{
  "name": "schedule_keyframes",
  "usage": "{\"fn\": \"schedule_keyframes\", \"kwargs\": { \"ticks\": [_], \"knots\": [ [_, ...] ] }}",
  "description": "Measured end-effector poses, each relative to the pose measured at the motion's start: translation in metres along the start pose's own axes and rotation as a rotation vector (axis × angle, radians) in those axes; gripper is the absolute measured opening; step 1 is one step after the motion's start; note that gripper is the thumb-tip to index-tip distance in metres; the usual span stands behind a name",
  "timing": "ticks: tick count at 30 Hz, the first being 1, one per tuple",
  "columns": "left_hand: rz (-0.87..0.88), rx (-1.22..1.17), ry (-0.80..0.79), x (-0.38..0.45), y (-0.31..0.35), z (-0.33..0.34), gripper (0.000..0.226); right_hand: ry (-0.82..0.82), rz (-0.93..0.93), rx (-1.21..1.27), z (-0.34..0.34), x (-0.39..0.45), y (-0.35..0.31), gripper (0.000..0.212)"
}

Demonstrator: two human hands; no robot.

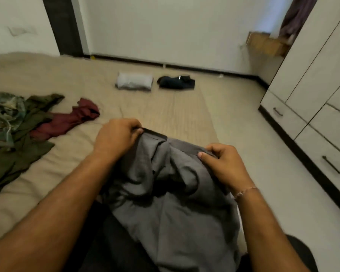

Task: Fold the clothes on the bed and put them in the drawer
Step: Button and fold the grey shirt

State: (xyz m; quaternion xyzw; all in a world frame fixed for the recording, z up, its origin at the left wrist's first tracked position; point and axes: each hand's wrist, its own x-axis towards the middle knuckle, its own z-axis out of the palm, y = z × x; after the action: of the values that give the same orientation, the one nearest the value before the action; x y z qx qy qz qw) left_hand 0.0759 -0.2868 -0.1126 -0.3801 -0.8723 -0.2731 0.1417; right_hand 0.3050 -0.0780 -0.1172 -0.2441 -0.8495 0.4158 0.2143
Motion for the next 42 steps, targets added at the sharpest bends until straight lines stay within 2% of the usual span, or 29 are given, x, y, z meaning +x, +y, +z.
{"fn": "schedule_keyframes", "kwargs": {
  "ticks": [2, 4, 7, 9, 10, 12, 14, 16, 19, 22, 25, 31, 38, 42],
  "knots": [
    [0.02, 0.159, 0.055, 0.046, 0.013, -0.005, 0.016, 0.164, 0.001, -0.167, -0.005, 0.048, -0.017, 0.01],
    [0.088, 0.182, 0.225, 0.084, 0.031, -0.024, 0.012, 0.406, -0.049, -0.243, -0.02, 0.084, -0.049, 0.012],
    [0.186, 0.013, 0.53, 0.106, 0.05, -0.047, 0.022, 0.691, -0.242, -0.305, -0.038, 0.096, -0.091, 0.006],
    [0.205, -0.076, 0.635, 0.092, 0.062, -0.055, 0.02, 0.762, -0.374, -0.355, -0.04, 0.081, -0.103, 0.004],
    [0.211, -0.076, 0.647, 0.075, 0.066, -0.052, 0.018, 0.755, -0.41, -0.405, -0.037, 0.068, -0.1, 0.005],
    [0.231, -0.091, 0.614, 0.029, 0.066, -0.033, 0.016, 0.642, -0.392, -0.525, -0.024, 0.04, -0.082, 0.009],
    [0.249, -0.136, 0.532, -0.029, 0.057, -0.002, 0.014, 0.466, -0.278, -0.662, -0.004, 0.007, -0.048, 0.018],
    [0.27, -0.203, 0.453, -0.083, 0.053, 0.021, 0.012, 0.321, -0.161, -0.669, 0.01, -0.029, -0.019, 0.026],
    [0.241, -0.227, 0.365, -0.131, 0.06, 0.036, 0.01, 0.144, -0.024, -0.306, 0.027, -0.073, 0.011, 0.025],
    [0.239, -0.218, 0.338, -0.151, 0.079, 0.032, 0.007, 0.059, 0.045, 0.061, 0.037, -0.099, 0.019, 0.015],
    [0.305, -0.219, 0.312, -0.165, 0.088, 0.035, 0.002, 0.044, 0.062, 0.25, 0.04, -0.108, 0.017, 0.013],
    [0.371, -0.278, 0.325, -0.165, 0.089, 0.045, 0.009, 0.068, 0.207, 0.597, 0.045, -0.116, 0.018, 0.002],
    [0.417, -0.352, 0.255, -0.167, 0.09, 0.054, 0.009, 0.129, 0.114, 0.626, 0.051, -0.119, 0.016, 0.011],
    [0.419, -0.362, 0.232, -0.168, 0.09, 0.054, 0.007, 0.105, 0.074, 0.613, 0.056, -0.119, 0.02, 0.012]
  ]
}}
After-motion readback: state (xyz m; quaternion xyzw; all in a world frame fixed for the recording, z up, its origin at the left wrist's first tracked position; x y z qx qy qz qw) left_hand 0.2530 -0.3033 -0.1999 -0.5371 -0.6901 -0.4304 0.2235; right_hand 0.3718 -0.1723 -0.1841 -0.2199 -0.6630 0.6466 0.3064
